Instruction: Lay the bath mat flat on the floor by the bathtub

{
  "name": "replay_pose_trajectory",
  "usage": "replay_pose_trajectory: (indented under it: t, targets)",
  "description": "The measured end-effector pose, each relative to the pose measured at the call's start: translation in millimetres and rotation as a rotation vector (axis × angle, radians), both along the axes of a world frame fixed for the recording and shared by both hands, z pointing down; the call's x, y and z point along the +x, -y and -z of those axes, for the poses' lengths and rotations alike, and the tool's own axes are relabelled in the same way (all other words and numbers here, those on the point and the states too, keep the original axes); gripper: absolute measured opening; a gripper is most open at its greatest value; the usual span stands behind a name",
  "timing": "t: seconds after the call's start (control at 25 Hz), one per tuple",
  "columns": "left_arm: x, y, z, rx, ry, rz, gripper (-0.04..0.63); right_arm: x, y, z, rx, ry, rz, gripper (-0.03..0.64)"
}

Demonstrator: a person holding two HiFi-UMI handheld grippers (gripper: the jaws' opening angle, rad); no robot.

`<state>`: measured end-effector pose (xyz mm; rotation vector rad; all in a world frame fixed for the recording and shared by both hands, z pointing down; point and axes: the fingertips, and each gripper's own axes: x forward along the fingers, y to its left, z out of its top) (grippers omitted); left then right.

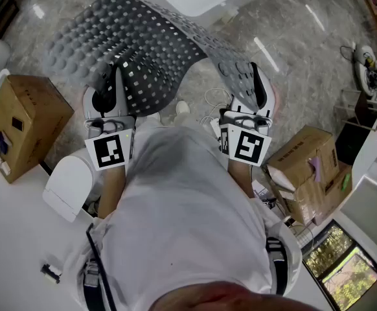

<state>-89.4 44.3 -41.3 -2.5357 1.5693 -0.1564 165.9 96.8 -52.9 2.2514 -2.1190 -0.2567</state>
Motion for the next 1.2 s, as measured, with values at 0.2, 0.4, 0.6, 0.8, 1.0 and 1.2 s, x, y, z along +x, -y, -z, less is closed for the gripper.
replay_pose_trajectory:
  t: [0.2,0.4,0.6,0.8,1.0,1.2]
  targets:
    - [19,-6,-19,-0.043,0.058,0.006,0.026,36,-6,-25,-0.053,0.094,0.034,0.021]
    - [3,-33,-75,-0.167,0.201,0.034,0.021,59,-18,-111,-0.279,0.174,0.141,0.018]
    - [-21,-64,-131,-0.295,0.334,0.006,0.023,38,-53,-182,-0.481,0.173,0.171,0.018]
    - [-46,-93,-149,-0.329,0.262,0.006,0.021,-9,-79,-189,-0.539,0.236,0.184,0.018]
    - [-101,-119,-147,-0.309,0.146,0.088,0.021,-55,-100,-162,-0.52,0.21,0.233,0.018]
    - [-145,-140,-149,-0.281,0.08,0.138,0.021,-73,-125,-136,-0.462,0.173,0.232,0.018]
